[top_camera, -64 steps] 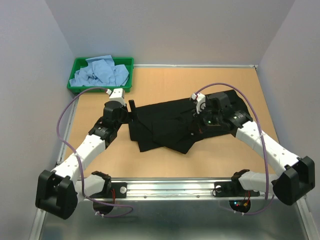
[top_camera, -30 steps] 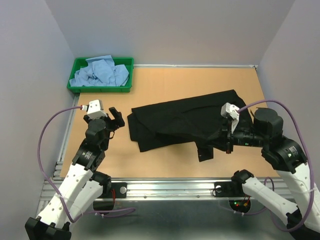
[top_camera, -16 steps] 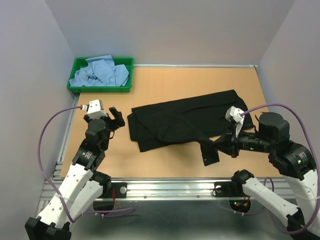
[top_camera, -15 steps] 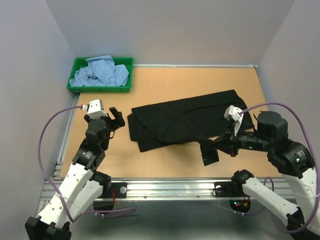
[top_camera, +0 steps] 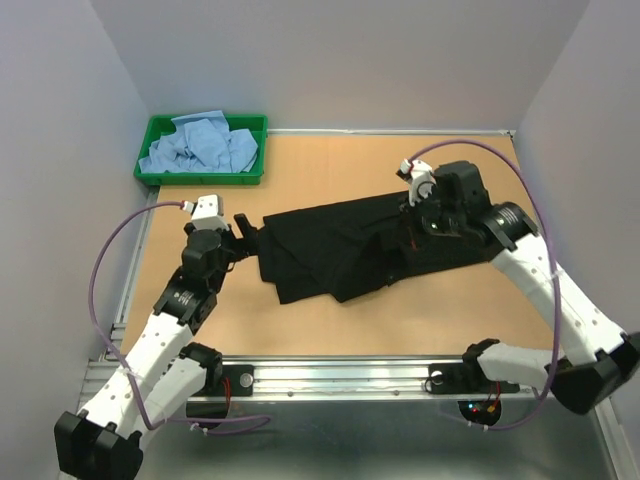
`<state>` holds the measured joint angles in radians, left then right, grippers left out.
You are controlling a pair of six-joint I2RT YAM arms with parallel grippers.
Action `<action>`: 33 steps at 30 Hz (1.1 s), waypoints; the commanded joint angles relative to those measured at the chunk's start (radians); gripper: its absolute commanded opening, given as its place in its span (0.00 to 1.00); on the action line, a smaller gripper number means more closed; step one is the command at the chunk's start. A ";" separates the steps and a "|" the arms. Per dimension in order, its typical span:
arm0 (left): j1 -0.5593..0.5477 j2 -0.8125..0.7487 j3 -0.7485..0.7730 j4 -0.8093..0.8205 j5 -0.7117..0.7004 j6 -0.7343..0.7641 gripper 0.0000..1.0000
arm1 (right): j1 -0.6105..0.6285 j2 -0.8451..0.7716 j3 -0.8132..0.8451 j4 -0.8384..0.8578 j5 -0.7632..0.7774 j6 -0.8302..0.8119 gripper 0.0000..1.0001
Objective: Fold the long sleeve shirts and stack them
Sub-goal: Fold the shirt
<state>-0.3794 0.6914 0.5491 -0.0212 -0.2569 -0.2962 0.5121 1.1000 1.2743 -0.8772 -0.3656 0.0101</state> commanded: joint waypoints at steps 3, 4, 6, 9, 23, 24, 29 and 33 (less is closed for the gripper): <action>-0.004 0.046 0.005 0.053 0.116 0.028 0.91 | 0.000 0.205 0.192 0.138 0.335 0.062 0.01; -0.004 0.049 0.005 0.053 0.125 0.029 0.91 | -0.001 0.240 0.207 0.142 0.362 0.068 0.01; -0.004 0.059 0.009 0.050 0.139 0.043 0.91 | -0.029 0.337 0.258 0.152 0.430 0.096 0.00; -0.004 0.075 0.018 0.041 0.153 0.052 0.91 | -0.078 0.449 0.299 0.161 0.441 0.143 0.00; -0.006 0.068 0.018 0.023 0.245 0.042 0.91 | -0.418 0.689 0.320 0.192 0.430 0.301 0.01; -0.004 0.079 0.021 0.023 0.249 0.042 0.91 | -0.432 0.693 0.313 0.193 0.429 0.310 0.01; -0.004 0.114 0.054 0.023 0.251 0.020 0.91 | -0.488 0.730 0.329 0.195 0.421 0.324 0.01; -0.006 0.154 0.071 0.027 0.278 0.025 0.91 | -0.507 0.779 0.353 0.193 0.451 0.341 0.01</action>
<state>-0.3798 0.8257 0.5617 -0.0208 -0.0166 -0.2714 0.0200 1.8336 1.5536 -0.7238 0.0536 0.3187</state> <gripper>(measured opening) 0.910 0.013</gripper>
